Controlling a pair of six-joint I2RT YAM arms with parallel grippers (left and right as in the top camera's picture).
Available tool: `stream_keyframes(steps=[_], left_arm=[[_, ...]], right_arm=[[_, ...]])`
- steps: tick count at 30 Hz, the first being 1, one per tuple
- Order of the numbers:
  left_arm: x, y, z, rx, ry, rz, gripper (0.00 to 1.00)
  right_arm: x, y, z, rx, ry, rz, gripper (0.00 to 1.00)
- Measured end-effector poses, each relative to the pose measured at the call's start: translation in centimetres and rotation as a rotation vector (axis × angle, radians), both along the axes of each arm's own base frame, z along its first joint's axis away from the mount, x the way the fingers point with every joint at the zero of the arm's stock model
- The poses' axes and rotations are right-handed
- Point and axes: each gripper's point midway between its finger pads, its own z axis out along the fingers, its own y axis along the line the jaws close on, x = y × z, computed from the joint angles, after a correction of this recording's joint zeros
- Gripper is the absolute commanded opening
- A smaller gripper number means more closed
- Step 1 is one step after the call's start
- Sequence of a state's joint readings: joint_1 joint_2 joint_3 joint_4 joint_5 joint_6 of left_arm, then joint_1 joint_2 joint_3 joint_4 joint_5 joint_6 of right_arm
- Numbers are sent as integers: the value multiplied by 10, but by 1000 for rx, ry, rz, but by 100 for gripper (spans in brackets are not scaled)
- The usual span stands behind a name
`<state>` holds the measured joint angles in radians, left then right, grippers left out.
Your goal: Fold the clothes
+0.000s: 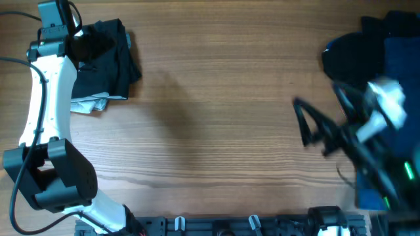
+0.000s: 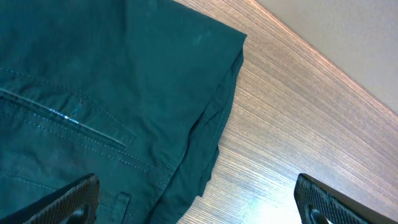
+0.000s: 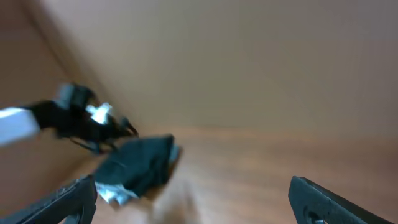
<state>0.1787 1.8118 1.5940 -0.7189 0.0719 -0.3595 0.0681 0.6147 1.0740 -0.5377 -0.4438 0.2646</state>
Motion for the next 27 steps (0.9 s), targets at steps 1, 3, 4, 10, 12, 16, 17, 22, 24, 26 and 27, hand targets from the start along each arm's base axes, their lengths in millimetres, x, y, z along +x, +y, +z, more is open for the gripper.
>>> stream_keyframes(steps=[1, 3, 4, 10, 12, 16, 17, 22, 24, 26, 27], left_arm=[[-1, 0, 0, 0, 3, 0, 100], [0, 0, 1, 0, -1, 0, 100], [-1, 0, 0, 0, 1, 0, 100], [-1, 0, 0, 0, 1, 0, 100], [-1, 0, 1, 0, 0, 0, 100], [0, 0, 1, 1, -1, 0, 100], [0, 0, 1, 0, -2, 0, 100], [-1, 0, 1, 0, 1, 0, 100], [-1, 0, 1, 0, 1, 0, 100], [-1, 0, 1, 0, 0, 0, 100], [-1, 0, 1, 0, 0, 0, 100]], right_arm=[[-23, -2, 12, 5, -75, 0, 100], [-52, -3, 5, 6, -140, 1, 100], [-55, -5, -8, 2, -136, -6, 100], [-43, -17, -89, -5, -214, -86, 100], [-34, -20, -92, -1, -302, -109, 100], [-15, -30, -106, -4, -390, -164, 100], [-10, -33, -115, -7, -401, -178, 99], [-5, -35, -129, -115, -554, -206, 100], [4, -36, -155, -164, -500, -208, 100], [11, -36, -178, -203, -418, -203, 100], [12, -36, -183, -221, -401, -201, 100]])
